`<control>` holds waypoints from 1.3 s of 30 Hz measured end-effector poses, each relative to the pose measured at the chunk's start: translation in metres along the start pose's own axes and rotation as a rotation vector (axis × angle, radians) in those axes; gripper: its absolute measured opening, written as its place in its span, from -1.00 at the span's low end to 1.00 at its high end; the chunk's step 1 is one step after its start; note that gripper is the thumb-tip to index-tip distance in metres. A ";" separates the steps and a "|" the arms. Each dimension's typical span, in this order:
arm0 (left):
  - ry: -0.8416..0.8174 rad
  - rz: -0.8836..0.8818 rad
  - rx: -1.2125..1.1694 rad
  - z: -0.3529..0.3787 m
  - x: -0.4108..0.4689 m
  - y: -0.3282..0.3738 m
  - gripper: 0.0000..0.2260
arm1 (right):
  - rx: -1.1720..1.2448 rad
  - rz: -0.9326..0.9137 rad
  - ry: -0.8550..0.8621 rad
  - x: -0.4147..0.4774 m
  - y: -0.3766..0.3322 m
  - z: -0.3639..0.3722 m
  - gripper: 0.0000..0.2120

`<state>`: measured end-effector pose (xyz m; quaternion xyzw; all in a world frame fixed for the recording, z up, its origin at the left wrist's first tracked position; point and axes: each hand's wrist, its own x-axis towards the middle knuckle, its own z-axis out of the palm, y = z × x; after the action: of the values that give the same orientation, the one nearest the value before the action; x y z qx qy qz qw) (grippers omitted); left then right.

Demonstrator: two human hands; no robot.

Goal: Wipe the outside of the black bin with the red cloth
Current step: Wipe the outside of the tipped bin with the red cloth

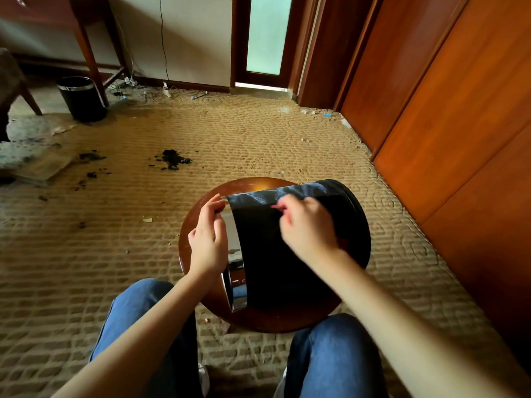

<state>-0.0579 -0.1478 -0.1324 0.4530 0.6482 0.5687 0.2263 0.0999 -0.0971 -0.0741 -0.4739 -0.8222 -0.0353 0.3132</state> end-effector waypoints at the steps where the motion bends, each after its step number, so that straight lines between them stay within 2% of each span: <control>1: 0.004 0.002 0.012 -0.001 0.001 0.000 -0.65 | 0.051 -0.072 0.011 -0.002 -0.023 0.010 -0.85; 2: 0.010 0.002 0.019 -0.001 0.001 -0.001 -0.64 | 0.087 -0.135 0.015 -0.003 -0.044 0.018 -0.88; 4: 0.010 0.005 0.025 -0.002 0.001 -0.001 -0.66 | 0.111 -0.219 0.012 -0.006 -0.066 0.027 -0.77; 8: -0.023 0.033 0.064 -0.003 -0.005 0.001 -0.62 | 0.106 -0.265 -0.004 -0.011 -0.026 0.011 -0.74; 10: -0.032 0.035 0.055 -0.003 -0.008 0.001 -0.62 | 0.008 -0.181 0.010 -0.009 0.020 -0.006 -0.81; 14: -0.046 0.043 0.073 -0.002 -0.007 0.002 -0.60 | -0.180 0.244 -0.126 0.009 0.100 -0.040 -0.83; 17: -0.026 0.027 0.024 -0.001 -0.005 0.000 -0.63 | -0.160 0.292 -0.069 0.012 0.092 -0.031 -0.82; 20: -0.016 0.016 0.002 -0.002 -0.003 -0.003 -0.68 | -0.043 0.054 0.066 -0.007 0.045 -0.016 -0.79; 23: -0.011 0.012 -0.010 -0.001 -0.002 -0.003 -0.65 | 0.126 -0.222 0.028 -0.038 0.002 -0.001 -0.78; 25: -0.011 0.025 -0.003 -0.001 -0.003 -0.003 -0.65 | 0.173 -0.295 -0.010 -0.047 -0.006 0.005 -0.76; 29: -0.031 0.041 0.019 -0.001 -0.006 -0.002 -0.66 | 0.063 -0.388 -0.016 -0.034 0.021 -0.002 -0.73; 31: -0.035 0.037 0.020 -0.001 -0.008 -0.001 -0.67 | -0.029 -0.247 -0.027 -0.016 0.046 -0.014 -0.74; 33: -0.035 0.036 0.030 -0.001 -0.007 -0.001 -0.67 | -0.176 0.042 -0.091 0.009 0.079 -0.031 -0.78; 35: -0.030 0.039 0.027 0.000 -0.006 -0.002 -0.62 | -0.190 0.281 -0.187 0.029 0.106 -0.044 -0.82; 37: -0.010 0.033 -0.011 0.002 -0.003 -0.006 -0.63 | -0.189 0.312 -0.227 0.037 0.106 -0.040 -0.82; 39: 0.003 0.024 -0.049 0.003 0.000 -0.009 -0.67 | -0.206 0.198 -0.177 0.030 0.078 -0.028 -0.81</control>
<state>-0.0586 -0.1452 -0.1421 0.4540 0.6289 0.5880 0.2294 0.1658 -0.0417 -0.0541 -0.5835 -0.7879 -0.0464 0.1913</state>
